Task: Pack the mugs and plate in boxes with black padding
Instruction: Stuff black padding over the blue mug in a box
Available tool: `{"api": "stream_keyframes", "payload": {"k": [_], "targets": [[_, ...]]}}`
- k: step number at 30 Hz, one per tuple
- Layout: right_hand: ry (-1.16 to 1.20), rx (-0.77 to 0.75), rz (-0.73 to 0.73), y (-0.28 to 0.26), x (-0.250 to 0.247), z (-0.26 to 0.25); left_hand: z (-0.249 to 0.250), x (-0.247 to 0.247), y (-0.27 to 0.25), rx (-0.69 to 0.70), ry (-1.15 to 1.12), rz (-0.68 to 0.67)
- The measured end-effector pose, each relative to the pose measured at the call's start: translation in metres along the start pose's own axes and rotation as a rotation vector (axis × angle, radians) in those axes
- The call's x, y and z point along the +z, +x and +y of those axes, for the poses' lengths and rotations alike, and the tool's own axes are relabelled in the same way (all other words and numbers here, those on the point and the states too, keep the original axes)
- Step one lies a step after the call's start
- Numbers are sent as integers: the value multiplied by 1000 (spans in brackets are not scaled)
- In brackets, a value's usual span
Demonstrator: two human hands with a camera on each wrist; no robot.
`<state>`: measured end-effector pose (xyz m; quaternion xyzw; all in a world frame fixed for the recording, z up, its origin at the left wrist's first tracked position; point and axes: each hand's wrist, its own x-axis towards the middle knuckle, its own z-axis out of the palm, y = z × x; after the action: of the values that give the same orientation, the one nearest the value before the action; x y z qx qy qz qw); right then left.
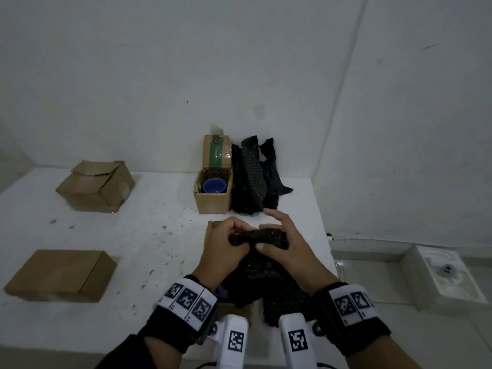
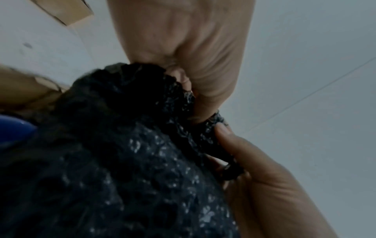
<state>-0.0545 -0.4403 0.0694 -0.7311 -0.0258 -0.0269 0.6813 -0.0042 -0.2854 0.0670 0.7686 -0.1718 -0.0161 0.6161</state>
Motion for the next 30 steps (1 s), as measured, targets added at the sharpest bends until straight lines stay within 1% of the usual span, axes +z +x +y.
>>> {"api": "stream_keyframes", "payload": {"k": [1, 4, 8, 10, 12, 13, 15, 17, 18, 19, 20, 21, 23, 25, 27, 30], "targets": [[10, -17, -4, 2, 11, -2, -4, -9, 1, 1, 9, -5], [-123, -59, 105, 12, 35, 5, -20, -30, 0, 4, 93, -7], [-540, -46, 268, 21, 52, 22, -46, -52, -13, 61, 275, -17], [-703, -55, 321, 16, 62, 30, -59, -61, -21, 48, 262, -11], [-870, -107, 354, 9, 72, 43, -71, -66, -28, -23, 168, -47], [-949, -114, 341, 6, 77, 50, -78, -68, -31, -63, 107, -84], [-1085, -54, 260, -2, 87, 57, -88, -67, -38, -140, -8, -172], [-1237, 44, 90, -10, 99, 59, -96, -66, -44, -223, -79, -253], [-1385, 100, 37, -14, 107, 58, -99, -65, -46, -264, -90, -273], [-1503, 145, 14, -17, 114, 56, -102, -65, -48, -285, -94, -280], [-1550, 218, -29, -19, 121, 50, -105, -65, -49, -294, -94, -286], [-1565, 261, -37, -19, 127, 47, -106, -65, -50, -300, -97, -292], [-1550, 263, 3, -17, 134, 52, -108, -64, -51, -301, -113, -295], [-1476, 364, 11, -11, 143, 54, -108, -62, -52, -307, -158, -295], [-1363, 482, -9, -6, 151, 57, -106, -60, -54, -314, -229, -279], [-1114, 616, 85, 2, 152, 61, -101, -61, -56, -309, -250, -271]]}}
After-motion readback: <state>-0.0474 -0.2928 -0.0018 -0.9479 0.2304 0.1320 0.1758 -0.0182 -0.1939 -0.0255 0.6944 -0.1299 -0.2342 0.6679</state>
